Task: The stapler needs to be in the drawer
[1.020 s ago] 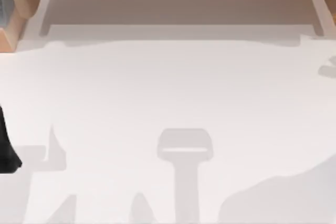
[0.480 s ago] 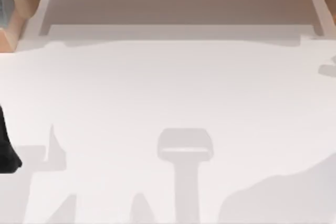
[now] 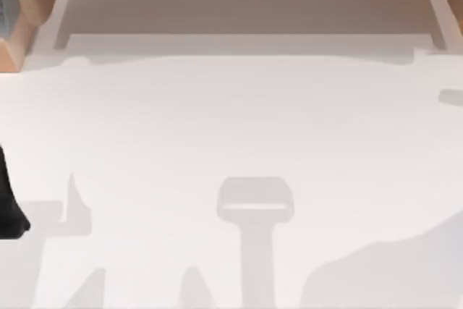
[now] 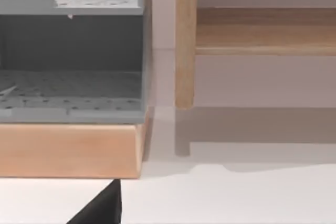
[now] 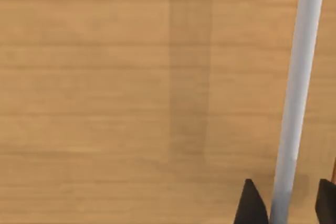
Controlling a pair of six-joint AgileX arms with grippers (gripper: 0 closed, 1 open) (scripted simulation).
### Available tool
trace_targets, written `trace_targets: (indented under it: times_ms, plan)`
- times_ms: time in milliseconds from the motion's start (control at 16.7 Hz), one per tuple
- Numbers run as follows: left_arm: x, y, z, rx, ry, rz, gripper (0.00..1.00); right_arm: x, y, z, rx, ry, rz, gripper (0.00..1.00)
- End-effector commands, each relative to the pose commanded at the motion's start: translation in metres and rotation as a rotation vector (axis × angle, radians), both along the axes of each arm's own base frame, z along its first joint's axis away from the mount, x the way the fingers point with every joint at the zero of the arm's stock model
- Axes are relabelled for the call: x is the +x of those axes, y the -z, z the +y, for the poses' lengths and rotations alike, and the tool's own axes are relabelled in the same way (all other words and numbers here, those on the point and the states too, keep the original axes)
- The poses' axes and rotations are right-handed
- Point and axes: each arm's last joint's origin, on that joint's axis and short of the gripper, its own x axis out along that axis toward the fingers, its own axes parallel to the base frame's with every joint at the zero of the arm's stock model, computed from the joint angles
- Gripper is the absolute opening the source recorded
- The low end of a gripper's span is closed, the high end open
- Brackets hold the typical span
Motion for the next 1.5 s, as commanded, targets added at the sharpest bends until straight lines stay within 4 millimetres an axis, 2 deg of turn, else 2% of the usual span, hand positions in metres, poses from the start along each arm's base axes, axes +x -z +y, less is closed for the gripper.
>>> trace_targets:
  times_ms: [60, 120, 660, 780, 1020, 1140, 1500]
  plan:
    - [0.0, 0.0, 0.0, 0.0, 0.0, 0.0, 1.0, 0.0, 0.0, 0.0, 0.0, 0.0, 0.0, 0.02]
    - [0.0, 0.0, 0.0, 0.0, 0.0, 0.0, 1.0, 0.0, 0.0, 0.0, 0.0, 0.0, 0.0, 0.0]
    - [0.0, 0.0, 0.0, 0.0, 0.0, 0.0, 1.0, -0.001, 0.0, -0.002, 0.003, 0.003, 0.001, 0.0]
    - [0.0, 0.0, 0.0, 0.0, 0.0, 0.0, 1.0, -0.01, -0.005, -0.004, -0.005, 0.002, -0.017, 0.0]
    - [0.0, 0.0, 0.0, 0.0, 0.0, 0.0, 1.0, -0.045, 0.007, 0.0, 0.016, 0.006, 0.027, 0.0]
    - [0.0, 0.0, 0.0, 0.0, 0.0, 0.0, 1.0, -0.059, 0.005, 0.001, 0.013, 0.006, 0.017, 0.0]
    - [0.0, 0.0, 0.0, 0.0, 0.0, 0.0, 1.0, -0.063, 0.001, 0.0, 0.004, 0.001, 0.003, 0.0]
